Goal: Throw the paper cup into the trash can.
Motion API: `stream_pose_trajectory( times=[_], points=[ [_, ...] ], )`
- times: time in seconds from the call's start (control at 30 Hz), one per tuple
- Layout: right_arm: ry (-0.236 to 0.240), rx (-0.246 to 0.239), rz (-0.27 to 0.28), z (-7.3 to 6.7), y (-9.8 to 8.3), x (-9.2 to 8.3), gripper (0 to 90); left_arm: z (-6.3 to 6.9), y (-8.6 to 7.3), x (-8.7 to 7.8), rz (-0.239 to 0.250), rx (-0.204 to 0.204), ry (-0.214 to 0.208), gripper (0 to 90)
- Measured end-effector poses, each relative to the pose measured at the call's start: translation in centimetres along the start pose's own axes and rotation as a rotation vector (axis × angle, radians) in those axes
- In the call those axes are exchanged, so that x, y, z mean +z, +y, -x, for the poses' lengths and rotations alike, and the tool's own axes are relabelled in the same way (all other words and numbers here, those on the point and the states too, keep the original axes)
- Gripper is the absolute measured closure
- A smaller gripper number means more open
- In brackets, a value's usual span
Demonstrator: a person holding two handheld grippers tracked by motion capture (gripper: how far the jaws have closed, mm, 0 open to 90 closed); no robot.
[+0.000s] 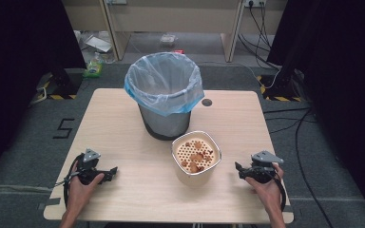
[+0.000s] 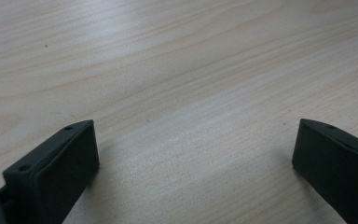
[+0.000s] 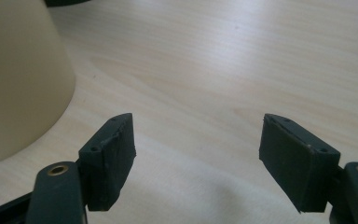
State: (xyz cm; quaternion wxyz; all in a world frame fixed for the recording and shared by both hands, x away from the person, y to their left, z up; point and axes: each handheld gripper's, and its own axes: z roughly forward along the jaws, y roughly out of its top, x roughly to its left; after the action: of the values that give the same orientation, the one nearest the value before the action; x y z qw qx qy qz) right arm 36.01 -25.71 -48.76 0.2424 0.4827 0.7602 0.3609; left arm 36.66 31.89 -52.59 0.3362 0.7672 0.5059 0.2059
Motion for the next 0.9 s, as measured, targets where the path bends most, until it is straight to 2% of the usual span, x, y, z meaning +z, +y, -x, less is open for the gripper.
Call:
stream_pose_trajectory(
  times=[0.17,0.33,0.4,0.5,0.9],
  points=[
    [0.001,-0.023,-0.026,-0.6,-0.7,0.0,26.8,0.0,0.0,0.0,0.0,0.001,0.0,0.0],
    [0.022,-0.049,-0.062,-1.5,-1.4,0.2,26.5,0.0,0.0,0.0,0.0,0.0,0.0,0.0],
    [0.043,-0.058,-0.1,-1.8,-2.0,0.5,25.7,0.0,0.0,0.0,0.0,0.0,0.0,0.0],
    [0.066,-0.037,-0.092,-2.0,-2.6,0.9,21.7,0.0,0.0,0.0,0.0,0.001,0.0,0.0],
    [0.06,-0.031,-0.082,-2.1,-2.7,1.0,19.4,0.0,-0.1,0.0,0.0,0.002,-0.001,0.0]
  ],
)
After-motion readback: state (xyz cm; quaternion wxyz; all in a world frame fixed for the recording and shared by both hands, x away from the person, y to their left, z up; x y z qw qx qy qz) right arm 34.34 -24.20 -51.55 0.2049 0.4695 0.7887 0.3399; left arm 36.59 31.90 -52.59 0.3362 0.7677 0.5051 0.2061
